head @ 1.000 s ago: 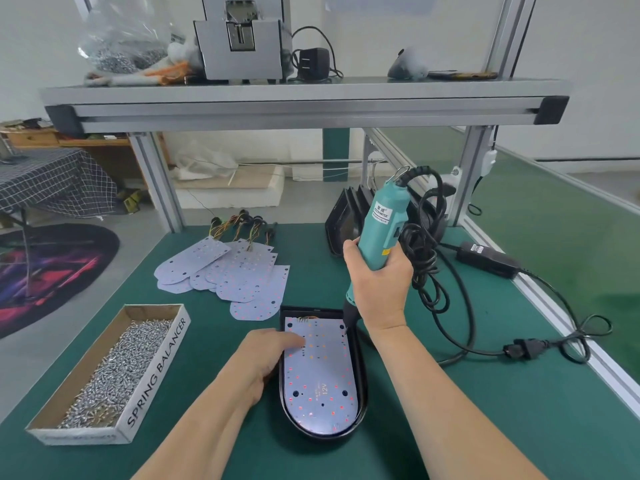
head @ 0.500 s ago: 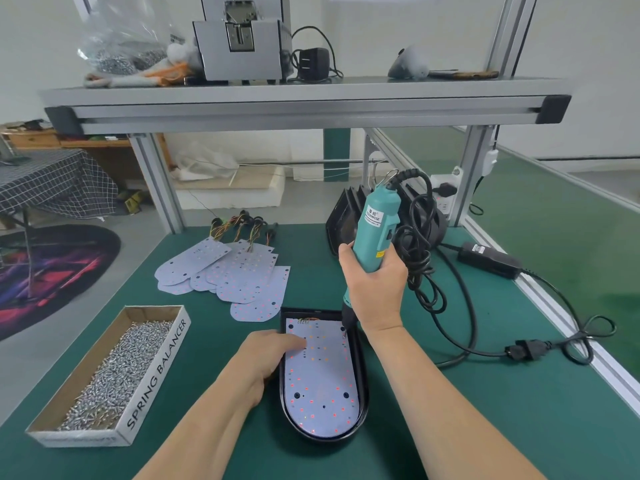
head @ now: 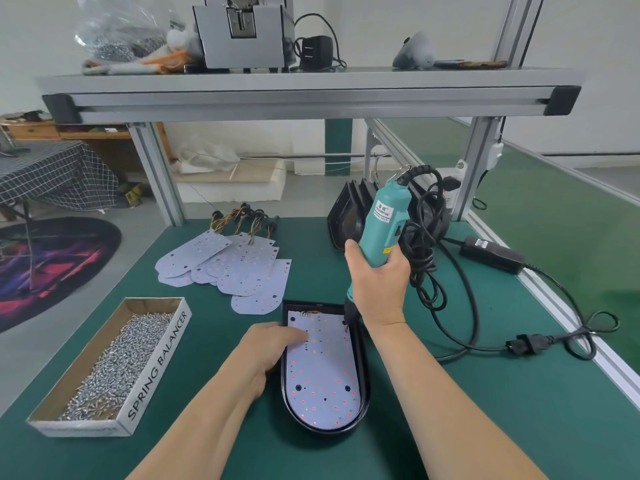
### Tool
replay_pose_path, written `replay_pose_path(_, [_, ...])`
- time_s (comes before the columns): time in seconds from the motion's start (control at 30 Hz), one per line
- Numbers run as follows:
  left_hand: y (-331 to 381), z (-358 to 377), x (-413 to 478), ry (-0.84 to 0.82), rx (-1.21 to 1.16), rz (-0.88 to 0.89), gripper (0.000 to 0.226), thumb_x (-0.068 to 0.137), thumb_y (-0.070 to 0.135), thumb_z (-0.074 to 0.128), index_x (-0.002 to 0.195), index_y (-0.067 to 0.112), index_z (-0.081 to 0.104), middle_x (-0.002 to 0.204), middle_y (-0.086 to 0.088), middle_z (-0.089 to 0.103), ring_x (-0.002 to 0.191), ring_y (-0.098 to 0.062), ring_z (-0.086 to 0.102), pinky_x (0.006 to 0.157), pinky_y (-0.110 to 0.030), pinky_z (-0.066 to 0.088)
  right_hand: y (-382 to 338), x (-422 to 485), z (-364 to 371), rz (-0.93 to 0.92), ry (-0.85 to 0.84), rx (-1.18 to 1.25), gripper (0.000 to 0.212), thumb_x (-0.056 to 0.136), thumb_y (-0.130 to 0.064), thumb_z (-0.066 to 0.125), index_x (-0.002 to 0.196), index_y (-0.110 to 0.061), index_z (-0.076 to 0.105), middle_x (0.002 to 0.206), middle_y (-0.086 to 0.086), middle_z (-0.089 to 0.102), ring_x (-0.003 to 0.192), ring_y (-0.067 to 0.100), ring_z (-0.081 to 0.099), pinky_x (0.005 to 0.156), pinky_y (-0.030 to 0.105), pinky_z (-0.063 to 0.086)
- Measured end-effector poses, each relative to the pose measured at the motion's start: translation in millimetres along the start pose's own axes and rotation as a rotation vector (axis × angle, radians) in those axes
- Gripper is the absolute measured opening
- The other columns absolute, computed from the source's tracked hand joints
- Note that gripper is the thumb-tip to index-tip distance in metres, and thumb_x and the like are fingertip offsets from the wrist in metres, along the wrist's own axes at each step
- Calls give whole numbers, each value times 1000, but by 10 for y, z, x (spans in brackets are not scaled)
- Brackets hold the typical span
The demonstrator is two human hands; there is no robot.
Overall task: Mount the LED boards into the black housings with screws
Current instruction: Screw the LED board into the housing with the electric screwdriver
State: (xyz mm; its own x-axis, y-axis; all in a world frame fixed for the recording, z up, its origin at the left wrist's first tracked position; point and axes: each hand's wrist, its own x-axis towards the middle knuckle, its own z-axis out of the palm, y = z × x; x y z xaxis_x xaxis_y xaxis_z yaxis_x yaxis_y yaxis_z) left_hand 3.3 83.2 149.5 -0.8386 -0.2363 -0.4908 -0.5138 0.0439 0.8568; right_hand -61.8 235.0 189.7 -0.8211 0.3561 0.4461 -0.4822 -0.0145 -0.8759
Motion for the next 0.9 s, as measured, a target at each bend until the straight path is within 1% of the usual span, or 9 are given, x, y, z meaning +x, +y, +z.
replay_pose_path(0.13, [11,0,-30,-12,-15,1,29,74,8,77,99,-5,72,86,-16,77,90,-36,73,94,-45,54,-40,14,-85,54,-46,1,24,82,-17,75,71,-13,54,58,-12,52,54,8,47,54,21,44])
replay_pose_path(0.27, [40,-41,-65,-54,-16,-18,34,69,12,80,99,-3,72,90,-16,77,96,-38,72,98,-51,52,-214,59,-182,15,-77,41,11,80,-17,75,78,-18,65,72,8,65,67,25,60,67,35,54])
replay_pose_path(0.37, [23,-89,-67,-82,2,-24,32,78,11,79,104,-6,70,91,-17,77,91,-36,74,94,-50,56,-339,99,-233,-9,-27,56,10,79,-20,75,78,-21,66,70,-3,64,65,15,58,65,28,53])
replay_pose_path(0.43, [9,-115,-94,-88,45,10,30,82,21,80,96,-4,70,84,-11,77,74,-31,74,73,-37,60,-392,91,-253,37,29,72,12,77,-24,75,74,-27,64,68,-10,62,63,10,55,64,27,50])
replay_pose_path(0.5, [18,-152,-130,-47,129,24,39,82,39,78,67,12,54,59,-1,59,47,-21,50,48,-23,35,-428,69,-277,112,96,117,14,74,-30,77,73,-29,63,66,-12,61,62,10,55,64,28,49])
replay_pose_path(0.57, [18,-209,-149,52,158,58,46,90,39,69,63,22,36,55,-1,33,47,-17,25,47,-24,17,-466,42,-302,183,153,174,19,73,-37,78,75,-27,62,65,-11,60,62,10,55,66,29,48])
replay_pose_path(0.7, [38,-378,-287,55,-277,104,26,94,-17,41,78,-1,53,75,-15,55,64,-20,52,50,-26,46,-595,-25,-321,259,171,320,22,78,-35,75,75,-23,57,61,-10,57,59,10,53,63,28,46])
replay_pose_path(0.8, [72,-408,-467,-90,-537,78,25,93,-24,36,96,-13,58,89,-25,64,78,-25,68,54,-19,57,-747,-110,-284,243,167,396,20,81,-26,73,76,-20,55,61,-5,55,58,11,50,56,22,43])
replay_pose_path(0.9, [63,-336,-623,-236,-655,58,16,94,-17,45,102,-17,59,84,-26,71,70,-23,74,55,-20,58,-903,-219,-246,219,201,467,16,87,-18,70,81,-15,56,60,-2,59,58,14,54,56,22,46])
